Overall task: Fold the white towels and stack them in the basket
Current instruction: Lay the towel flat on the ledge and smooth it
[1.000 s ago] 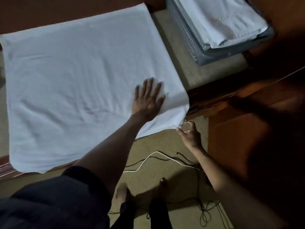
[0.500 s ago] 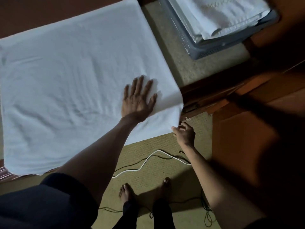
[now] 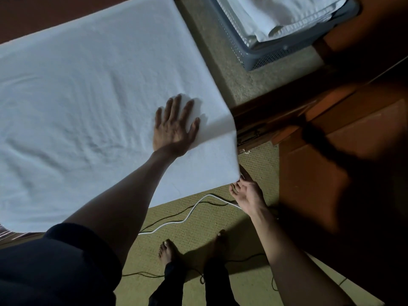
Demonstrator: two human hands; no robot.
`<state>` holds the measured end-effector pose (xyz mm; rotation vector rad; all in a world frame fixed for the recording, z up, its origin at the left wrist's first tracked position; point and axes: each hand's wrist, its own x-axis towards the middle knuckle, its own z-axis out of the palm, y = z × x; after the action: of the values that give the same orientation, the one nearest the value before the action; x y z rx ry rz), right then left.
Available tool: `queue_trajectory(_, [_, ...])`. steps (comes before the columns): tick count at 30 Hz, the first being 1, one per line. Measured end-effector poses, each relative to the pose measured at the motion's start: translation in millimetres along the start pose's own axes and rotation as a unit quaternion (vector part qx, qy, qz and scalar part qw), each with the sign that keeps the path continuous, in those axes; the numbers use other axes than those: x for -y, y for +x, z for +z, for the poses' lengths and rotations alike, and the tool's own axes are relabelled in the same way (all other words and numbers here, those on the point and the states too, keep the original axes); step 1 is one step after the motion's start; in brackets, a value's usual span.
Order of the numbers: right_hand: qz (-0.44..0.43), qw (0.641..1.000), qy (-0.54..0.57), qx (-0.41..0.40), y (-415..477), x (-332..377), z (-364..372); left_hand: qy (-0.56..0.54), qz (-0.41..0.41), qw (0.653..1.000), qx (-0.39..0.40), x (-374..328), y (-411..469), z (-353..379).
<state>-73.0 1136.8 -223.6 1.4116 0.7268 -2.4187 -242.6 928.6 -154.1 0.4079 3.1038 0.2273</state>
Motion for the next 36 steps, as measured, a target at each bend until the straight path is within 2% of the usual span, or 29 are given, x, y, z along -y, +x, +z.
queue_trajectory(3, [0.008,1.000,-0.028,0.010,-1,3,2,0.000,-0.001,1.000,-0.002,-1,0,0])
queue_trajectory(6, [0.005,0.994,-0.105,0.019,-2,4,2,0.000,-0.001,1.000,-0.001,-1,0,0])
queue_trajectory(8, [-0.020,0.987,-0.158,-0.003,0,5,0,0.006,0.002,1.000,-0.004,-2,0,-1])
queue_trajectory(10, [-0.080,0.971,-0.220,-0.058,5,8,-1,0.006,0.003,1.000,-0.007,-2,0,-1])
queue_trajectory(12, [-0.169,0.920,-0.333,-0.122,15,12,-2,0.004,0.002,1.000,-0.008,-2,1,-1])
queue_trajectory(14, [-0.231,0.848,-0.443,-0.177,24,11,5,0.001,-0.002,1.000,-0.002,0,-1,-1])
queue_trajectory(15, [-0.252,0.829,-0.454,-0.207,24,11,12,-0.004,-0.002,1.000,0.002,0,-2,-1])
queue_trajectory(17, [-0.318,0.821,-0.411,-0.236,20,11,34,-0.018,-0.007,1.000,0.017,1,-1,-3])
queue_trajectory(19, [-0.434,0.798,-0.371,-0.195,5,12,73,-0.059,-0.010,0.998,0.034,3,1,-8])
queue_trajectory(21, [-0.527,0.757,-0.369,-0.112,-13,6,119,-0.153,-0.013,0.988,0.023,10,-4,-16])
queue_trajectory(23, [-0.597,0.695,-0.400,-0.021,-30,-7,164,-0.231,-0.029,0.972,-0.032,24,-20,-25])
queue_trajectory(25, [-0.649,0.621,-0.438,0.040,-35,-24,195,-0.211,-0.057,0.971,-0.096,45,-47,-30])
queue_trajectory(27, [-0.662,0.584,-0.464,0.075,-30,-42,221,-0.156,-0.099,0.976,-0.116,75,-71,-35])
queue_trajectory(30, [-0.654,0.541,-0.517,0.110,-14,-72,251,-0.120,-0.180,0.976,-0.036,130,-101,-36])
queue_trajectory(31, [-0.656,0.518,-0.538,0.112,-5,-83,259,-0.102,-0.179,0.979,-0.008,147,-111,-36])
queue_trajectory(34, [-0.635,0.424,-0.642,0.072,23,-103,270,-0.049,-0.127,0.990,0.038,184,-146,-37])
queue_trajectory(36, [-0.599,0.349,-0.719,0.045,34,-105,265,-0.041,-0.136,0.989,0.032,207,-169,-38])
